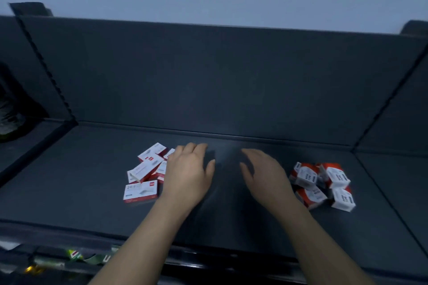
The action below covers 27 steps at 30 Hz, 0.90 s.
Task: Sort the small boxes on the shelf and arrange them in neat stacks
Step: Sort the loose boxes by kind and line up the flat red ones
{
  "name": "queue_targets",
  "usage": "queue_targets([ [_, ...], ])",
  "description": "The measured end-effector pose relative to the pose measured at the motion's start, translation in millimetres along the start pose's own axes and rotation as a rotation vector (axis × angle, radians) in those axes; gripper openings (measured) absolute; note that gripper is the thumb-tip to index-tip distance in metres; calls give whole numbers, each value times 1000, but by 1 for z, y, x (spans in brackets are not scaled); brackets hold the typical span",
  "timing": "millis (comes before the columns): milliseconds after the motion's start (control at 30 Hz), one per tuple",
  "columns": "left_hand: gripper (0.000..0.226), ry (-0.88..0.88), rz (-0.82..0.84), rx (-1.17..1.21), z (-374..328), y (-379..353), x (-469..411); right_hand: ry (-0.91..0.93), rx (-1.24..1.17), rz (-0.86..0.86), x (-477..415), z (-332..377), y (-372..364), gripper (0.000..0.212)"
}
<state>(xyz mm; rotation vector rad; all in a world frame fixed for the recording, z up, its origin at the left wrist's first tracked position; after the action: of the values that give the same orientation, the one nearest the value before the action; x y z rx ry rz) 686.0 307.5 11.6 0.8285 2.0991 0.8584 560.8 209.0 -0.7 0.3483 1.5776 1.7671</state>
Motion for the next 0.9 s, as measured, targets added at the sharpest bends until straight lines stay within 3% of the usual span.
queue_targets([
  [300, 44, -212, 113, 76, -122, -66, 12, -214, 72, -101, 75, -115, 58, 27],
  [500, 35, -331, 175, 162, -229, -115, 33, -348, 150, -142, 140, -211, 102, 40],
  [900, 44, -476, 338, 236, -435, -240, 87, -527, 230, -148, 268, -407, 184, 40],
])
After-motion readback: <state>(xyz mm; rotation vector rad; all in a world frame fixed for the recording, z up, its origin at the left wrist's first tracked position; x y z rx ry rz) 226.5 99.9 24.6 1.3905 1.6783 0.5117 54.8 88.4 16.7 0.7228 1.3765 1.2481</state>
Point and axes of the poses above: each hand's wrist, its own x-axis away from the middle knuckle, its own y-axis out of the back of the hand, z = x × y, the point moved 10 cm from there along -x, towards the middle knuckle, and after that the axes turned 12 degrees about x, right-handed, at the moved point
